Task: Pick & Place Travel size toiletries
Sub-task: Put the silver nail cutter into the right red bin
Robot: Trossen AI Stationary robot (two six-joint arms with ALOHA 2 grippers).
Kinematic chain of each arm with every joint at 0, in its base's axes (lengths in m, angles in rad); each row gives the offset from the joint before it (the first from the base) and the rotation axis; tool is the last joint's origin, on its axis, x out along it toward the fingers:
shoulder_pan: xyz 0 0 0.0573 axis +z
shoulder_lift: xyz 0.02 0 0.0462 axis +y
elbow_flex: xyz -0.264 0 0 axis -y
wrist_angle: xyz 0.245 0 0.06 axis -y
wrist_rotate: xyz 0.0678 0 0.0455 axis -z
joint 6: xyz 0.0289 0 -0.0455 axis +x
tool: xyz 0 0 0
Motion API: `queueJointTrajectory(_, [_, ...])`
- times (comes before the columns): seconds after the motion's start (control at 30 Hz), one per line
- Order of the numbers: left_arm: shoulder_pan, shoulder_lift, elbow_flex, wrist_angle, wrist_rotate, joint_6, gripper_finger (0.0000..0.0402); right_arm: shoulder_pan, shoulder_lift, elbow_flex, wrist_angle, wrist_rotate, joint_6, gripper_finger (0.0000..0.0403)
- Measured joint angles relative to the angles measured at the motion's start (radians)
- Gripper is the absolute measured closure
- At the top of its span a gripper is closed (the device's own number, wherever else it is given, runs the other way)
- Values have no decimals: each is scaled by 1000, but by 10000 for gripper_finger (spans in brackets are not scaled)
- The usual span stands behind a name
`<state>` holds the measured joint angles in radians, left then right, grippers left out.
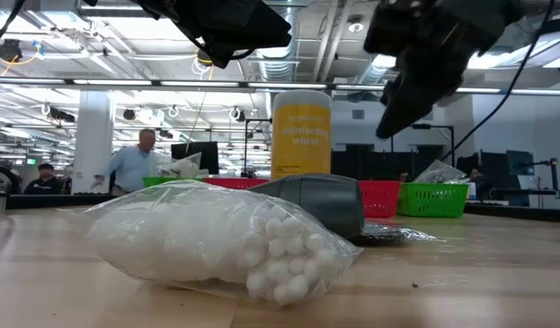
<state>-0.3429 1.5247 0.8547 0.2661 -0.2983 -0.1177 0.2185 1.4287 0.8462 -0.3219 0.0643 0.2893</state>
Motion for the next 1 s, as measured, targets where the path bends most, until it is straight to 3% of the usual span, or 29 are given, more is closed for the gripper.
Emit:
queueJointTrajectory(0.3, [0,0,0,-1,0,0,342,0,167,0,151,24,-27,284])
queueJointTrajectory(0.6, [0,0,0,-4,0,0,342,-4,216,3,231,178,-38,285])
queueJointTrajectory(0.8, [0,0,0,-4,0,0,342,-4,223,3,263,187,-38,285])
queueJointTrajectory(1.0, [0,0,0,-4,0,0,342,-5,309,5,332,187,-50,285])
